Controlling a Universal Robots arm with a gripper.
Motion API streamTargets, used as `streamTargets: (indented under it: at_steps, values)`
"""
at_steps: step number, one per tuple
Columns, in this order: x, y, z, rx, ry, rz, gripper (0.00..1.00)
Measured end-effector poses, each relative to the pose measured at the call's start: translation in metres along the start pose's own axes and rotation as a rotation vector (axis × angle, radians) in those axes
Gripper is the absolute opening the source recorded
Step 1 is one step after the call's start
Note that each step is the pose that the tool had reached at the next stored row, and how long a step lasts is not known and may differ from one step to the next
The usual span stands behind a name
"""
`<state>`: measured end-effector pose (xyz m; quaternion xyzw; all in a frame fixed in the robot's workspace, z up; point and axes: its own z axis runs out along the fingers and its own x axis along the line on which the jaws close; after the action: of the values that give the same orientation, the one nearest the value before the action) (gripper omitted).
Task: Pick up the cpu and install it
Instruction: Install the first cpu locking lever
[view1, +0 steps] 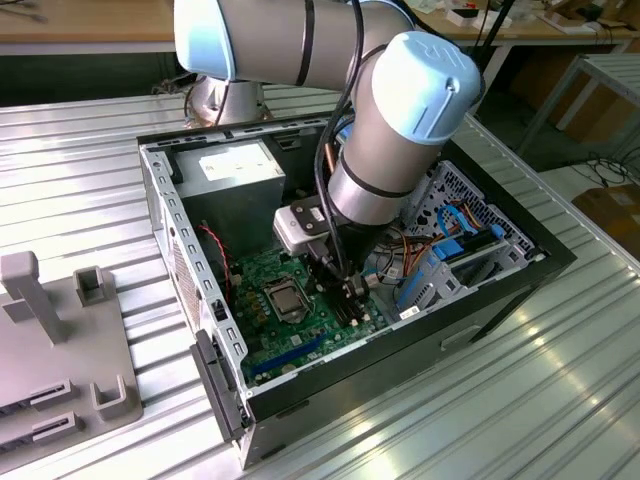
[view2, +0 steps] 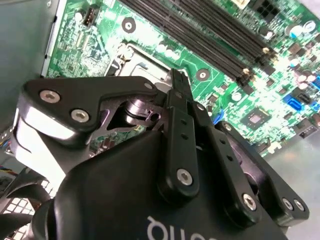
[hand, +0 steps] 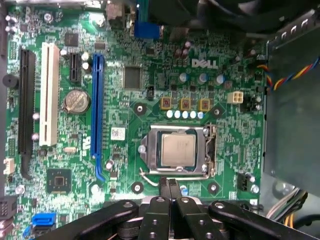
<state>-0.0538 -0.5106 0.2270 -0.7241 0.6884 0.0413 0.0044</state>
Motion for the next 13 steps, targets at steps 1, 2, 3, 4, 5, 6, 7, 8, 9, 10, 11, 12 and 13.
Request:
streamTargets:
  at_steps: [1, 2, 3, 4, 5, 6, 7, 8, 9, 10, 11, 12, 13]
  values:
    - [-0.0001, 0.0006, 0.0, -0.0001, 0.0001, 0.0, 0.11]
    - [-0.0003, 0.001, 0.0, -0.0001, 0.0, 0.0, 0.11]
    - [-0.0003, 0.0016, 0.0001, -0.0001, 0.0, 0.0, 0.11]
    - [-0.0004, 0.0021, 0.0001, -0.0001, 0.0001, 0.0, 0.11]
    - [-0.0005, 0.0026, 0.0001, -0.0001, 0.0, 0.0, 0.11]
    - [-0.0006, 0.0031, 0.0001, -0.0001, 0.0, 0.0, 0.11]
    - [-0.0006, 0.0036, 0.0002, -0.0001, 0.0, 0.0, 0.11]
    - [-0.0007, 0.0041, 0.0002, -0.0001, 0.0, 0.0, 0.11]
    - [-0.0008, 0.0048, 0.0003, -0.0001, 0.0, 0.0, 0.11]
    - [-0.0009, 0.0052, 0.0003, -0.0001, 0.0001, 0.0, 0.11]
    - [-0.0009, 0.0057, 0.0003, -0.0001, 0.0, 0.0, 0.11]
    - [-0.001, 0.0062, 0.0004, -0.0001, 0.0, 0.0, 0.11]
    - [-0.0011, 0.0068, 0.0004, -0.0001, 0.0, 0.0, 0.11]
